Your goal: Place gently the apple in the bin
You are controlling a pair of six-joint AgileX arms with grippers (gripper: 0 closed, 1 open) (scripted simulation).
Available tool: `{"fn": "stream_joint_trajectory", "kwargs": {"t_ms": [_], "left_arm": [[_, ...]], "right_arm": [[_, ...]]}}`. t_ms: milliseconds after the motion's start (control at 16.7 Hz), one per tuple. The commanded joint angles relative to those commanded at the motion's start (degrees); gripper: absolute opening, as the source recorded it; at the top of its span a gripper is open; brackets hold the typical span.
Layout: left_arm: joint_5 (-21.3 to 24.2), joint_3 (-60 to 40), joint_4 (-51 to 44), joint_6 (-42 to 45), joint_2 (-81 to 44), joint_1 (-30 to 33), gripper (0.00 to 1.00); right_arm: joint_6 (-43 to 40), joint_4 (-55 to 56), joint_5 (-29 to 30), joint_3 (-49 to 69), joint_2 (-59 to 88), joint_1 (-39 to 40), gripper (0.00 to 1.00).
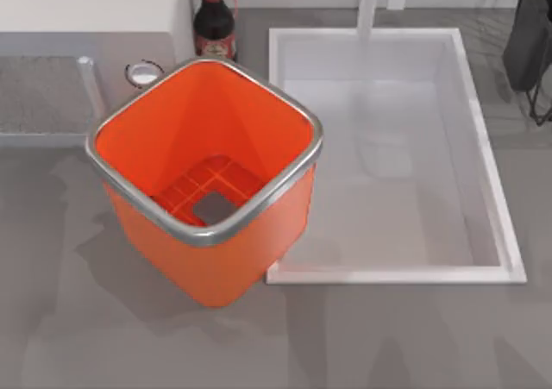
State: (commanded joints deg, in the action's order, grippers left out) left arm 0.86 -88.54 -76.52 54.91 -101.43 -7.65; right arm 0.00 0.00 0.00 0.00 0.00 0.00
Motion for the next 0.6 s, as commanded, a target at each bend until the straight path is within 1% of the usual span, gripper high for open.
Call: {"fn": "stream_joint_trajectory", "kwargs": {"t_ms": [360,480,600], "left_arm": [[0.05,0.09,0.07,-0.38,0.24,0.44,0.0],[0.02,-0.17,0.45,-3.24,0.88,1.65,0.0],[0.19,-0.61,1.14,-8.43,1.74,3.92,0.0]], "right_arm": [[0.0,0.0,0.0,0.0,0.0,0.0,1.0],[0.0,0.0,0.0,0.0,0.0,0.0,1.0],[0.0,0.0,0.0,0.0,0.0,0.0,1.0]]}}
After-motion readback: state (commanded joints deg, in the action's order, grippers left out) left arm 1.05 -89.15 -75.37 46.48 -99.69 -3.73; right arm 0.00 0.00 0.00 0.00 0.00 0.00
